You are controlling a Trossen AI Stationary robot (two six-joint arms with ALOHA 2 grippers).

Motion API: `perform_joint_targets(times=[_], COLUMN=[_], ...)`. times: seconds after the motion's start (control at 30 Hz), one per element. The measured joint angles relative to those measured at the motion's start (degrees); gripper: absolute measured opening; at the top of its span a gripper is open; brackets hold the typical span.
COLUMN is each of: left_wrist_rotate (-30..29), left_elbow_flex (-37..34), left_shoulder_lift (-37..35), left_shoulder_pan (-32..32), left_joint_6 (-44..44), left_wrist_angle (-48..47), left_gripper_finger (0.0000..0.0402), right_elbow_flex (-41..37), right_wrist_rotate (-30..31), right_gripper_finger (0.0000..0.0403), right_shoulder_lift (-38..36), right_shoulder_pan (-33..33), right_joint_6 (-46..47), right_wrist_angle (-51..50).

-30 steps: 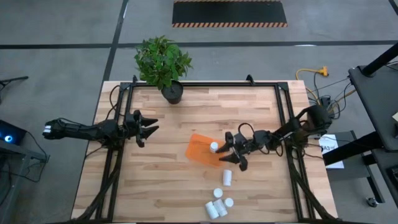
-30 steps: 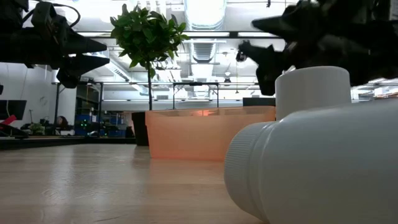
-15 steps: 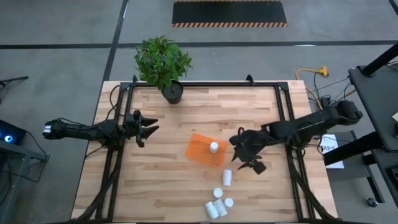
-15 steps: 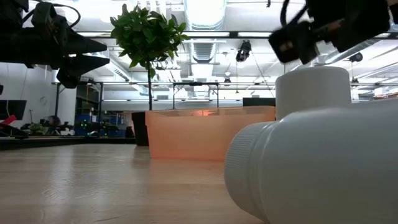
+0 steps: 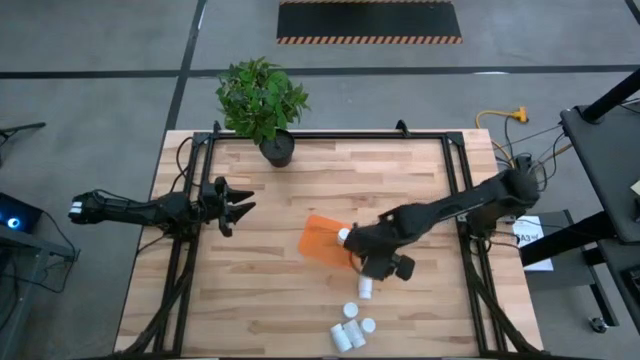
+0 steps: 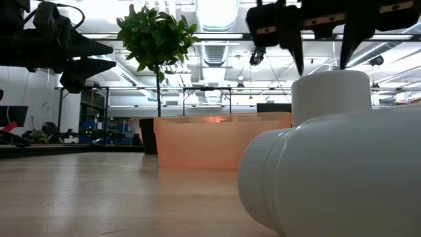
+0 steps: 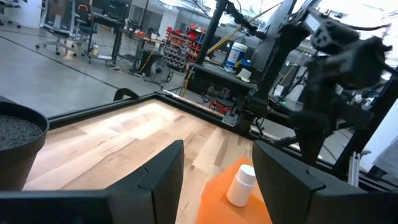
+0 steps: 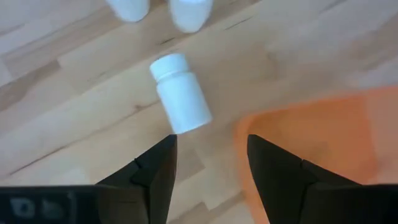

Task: Pick and place pill bottles into a basket
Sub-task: Put the white pill bottle into the orange container

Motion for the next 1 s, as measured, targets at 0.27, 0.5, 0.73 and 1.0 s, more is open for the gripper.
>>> perform_joint_targets(times=[0.27, 0.5, 0.73, 1.0], left_wrist_rotate=[0.0, 0.0, 0.0, 0.0], left_elbow_flex=[0.0, 0.0, 0.0, 0.0], left_shoulder_lift=[0.0, 0.0, 0.0, 0.0], left_shoulder_pan=[0.0, 0.0, 0.0, 0.0], left_joint_6=[0.0, 0.0, 0.0, 0.0], left_wrist_angle=[0.0, 0.0, 0.0, 0.0], left_gripper_finger=[0.0173, 0.0173, 0.0173, 0.0173], right_elbow_flex=[8.9, 9.5, 9.3, 9.0], right_wrist_rotate=[-0.3, -0.5, -0.5, -0.5], right_gripper_finger=[0.0185, 0.0185, 0.0185, 0.0185], right_shoulder_lift=[10.7, 11.4, 11.4, 11.4], right_shoulder_pan=[3.1, 6.6, 8.0, 8.3], right_joint_6=[3.7, 0.2, -1.0, -5.6], right_wrist_angle=[-6.9, -7.2, -5.9, -2.7])
